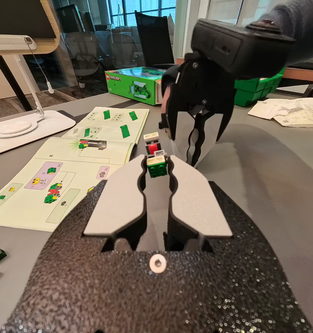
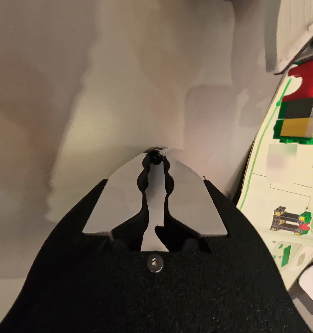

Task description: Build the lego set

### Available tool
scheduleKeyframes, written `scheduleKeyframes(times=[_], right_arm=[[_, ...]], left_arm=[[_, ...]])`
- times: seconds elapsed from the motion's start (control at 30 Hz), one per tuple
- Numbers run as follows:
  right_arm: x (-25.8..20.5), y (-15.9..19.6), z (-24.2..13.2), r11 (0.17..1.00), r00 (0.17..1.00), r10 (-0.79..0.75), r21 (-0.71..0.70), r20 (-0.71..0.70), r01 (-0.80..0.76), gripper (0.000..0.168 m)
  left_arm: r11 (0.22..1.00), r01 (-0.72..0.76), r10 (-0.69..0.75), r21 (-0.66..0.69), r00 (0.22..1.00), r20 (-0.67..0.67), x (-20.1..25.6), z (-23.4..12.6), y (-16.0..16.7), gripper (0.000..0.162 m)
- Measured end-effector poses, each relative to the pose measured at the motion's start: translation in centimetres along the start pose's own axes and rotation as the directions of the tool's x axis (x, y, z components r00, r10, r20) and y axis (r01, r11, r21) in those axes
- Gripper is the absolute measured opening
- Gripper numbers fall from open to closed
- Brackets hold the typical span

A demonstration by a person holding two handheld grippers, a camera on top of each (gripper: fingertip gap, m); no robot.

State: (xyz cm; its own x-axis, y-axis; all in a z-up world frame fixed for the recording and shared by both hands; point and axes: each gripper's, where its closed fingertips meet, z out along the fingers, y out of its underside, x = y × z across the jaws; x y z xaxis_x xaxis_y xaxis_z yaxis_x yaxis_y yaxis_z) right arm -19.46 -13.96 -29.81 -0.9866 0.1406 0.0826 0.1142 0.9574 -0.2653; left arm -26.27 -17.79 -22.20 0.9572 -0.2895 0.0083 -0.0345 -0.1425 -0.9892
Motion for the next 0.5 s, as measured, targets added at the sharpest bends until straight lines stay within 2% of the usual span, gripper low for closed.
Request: scheduleKeyframes(times=[0.17, 0.37, 0.5], right_arm=[[0.02, -0.35, -0.02, 0.998, 0.983, 0.056, -0.015, -0.172, -0.059, 0.013], [-0.19, 0.02, -0.39, 0.992, 0.901, 0.089, -0.039, -0.424, -0.116, 0.006], [-0.27, -0.05, -0.41, 0.982, 0.858, 0.169, 0.013, -0.485, -0.186, 0.006]], left_arm=[[1.0, 0.01, -0.01, -0.001, 1.0, 0.0, -0.04, -0.01, 0.03, 0.021], [1.0, 0.01, -0.01, -0.006, 1.0, -0.012, 0.27, 0.12, 0.09, 0.021], [1.0, 0.005, -0.005, -0.01, 1.0, -0.02, 0.5, 0.21, 0.14, 0.021]])
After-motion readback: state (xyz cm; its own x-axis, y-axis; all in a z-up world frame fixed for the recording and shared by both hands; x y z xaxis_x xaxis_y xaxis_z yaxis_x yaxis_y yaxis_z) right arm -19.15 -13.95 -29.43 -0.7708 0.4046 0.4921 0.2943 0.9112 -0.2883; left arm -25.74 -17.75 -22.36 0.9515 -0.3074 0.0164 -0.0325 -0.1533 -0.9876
